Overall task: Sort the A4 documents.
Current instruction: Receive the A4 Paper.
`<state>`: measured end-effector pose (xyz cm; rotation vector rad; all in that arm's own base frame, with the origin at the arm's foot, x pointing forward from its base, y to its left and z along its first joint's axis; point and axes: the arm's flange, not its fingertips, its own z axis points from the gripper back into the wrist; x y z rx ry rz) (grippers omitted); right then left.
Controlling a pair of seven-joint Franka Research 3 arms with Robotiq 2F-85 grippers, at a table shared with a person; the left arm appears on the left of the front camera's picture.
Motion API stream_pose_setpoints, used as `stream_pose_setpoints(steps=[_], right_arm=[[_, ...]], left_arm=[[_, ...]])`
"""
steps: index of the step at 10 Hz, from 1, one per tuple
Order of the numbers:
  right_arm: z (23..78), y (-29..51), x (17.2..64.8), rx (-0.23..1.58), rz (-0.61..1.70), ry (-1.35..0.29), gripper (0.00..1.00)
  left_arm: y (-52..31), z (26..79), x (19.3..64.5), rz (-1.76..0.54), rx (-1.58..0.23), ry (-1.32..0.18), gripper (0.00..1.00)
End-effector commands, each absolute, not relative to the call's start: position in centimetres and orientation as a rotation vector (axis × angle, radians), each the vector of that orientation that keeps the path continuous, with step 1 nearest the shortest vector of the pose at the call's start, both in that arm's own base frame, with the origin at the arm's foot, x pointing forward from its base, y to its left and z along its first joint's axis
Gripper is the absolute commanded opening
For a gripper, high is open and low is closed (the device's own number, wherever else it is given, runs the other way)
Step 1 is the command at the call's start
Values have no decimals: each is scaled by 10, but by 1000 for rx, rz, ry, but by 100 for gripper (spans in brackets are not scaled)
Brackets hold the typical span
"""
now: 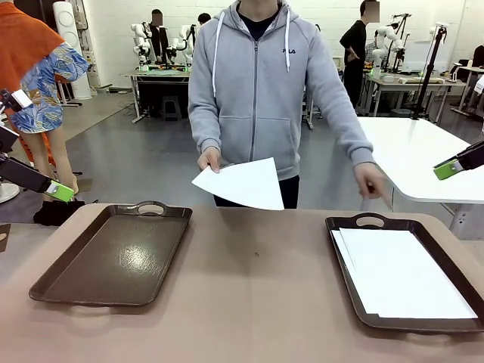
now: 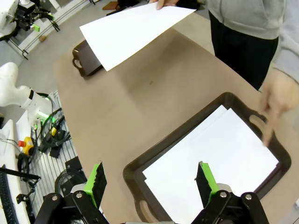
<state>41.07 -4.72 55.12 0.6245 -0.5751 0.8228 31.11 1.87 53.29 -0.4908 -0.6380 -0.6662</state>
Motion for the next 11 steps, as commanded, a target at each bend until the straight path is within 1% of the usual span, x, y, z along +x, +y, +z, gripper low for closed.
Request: stream_pose_setpoints(steps=[1, 11], right_arm=[[552, -47, 410, 625, 823, -577, 100], [552, -47, 410, 625, 823, -577, 100]], left_arm=[[21, 532, 312, -679, -508, -646, 100], [21, 532, 312, -679, -508, -646, 100]])
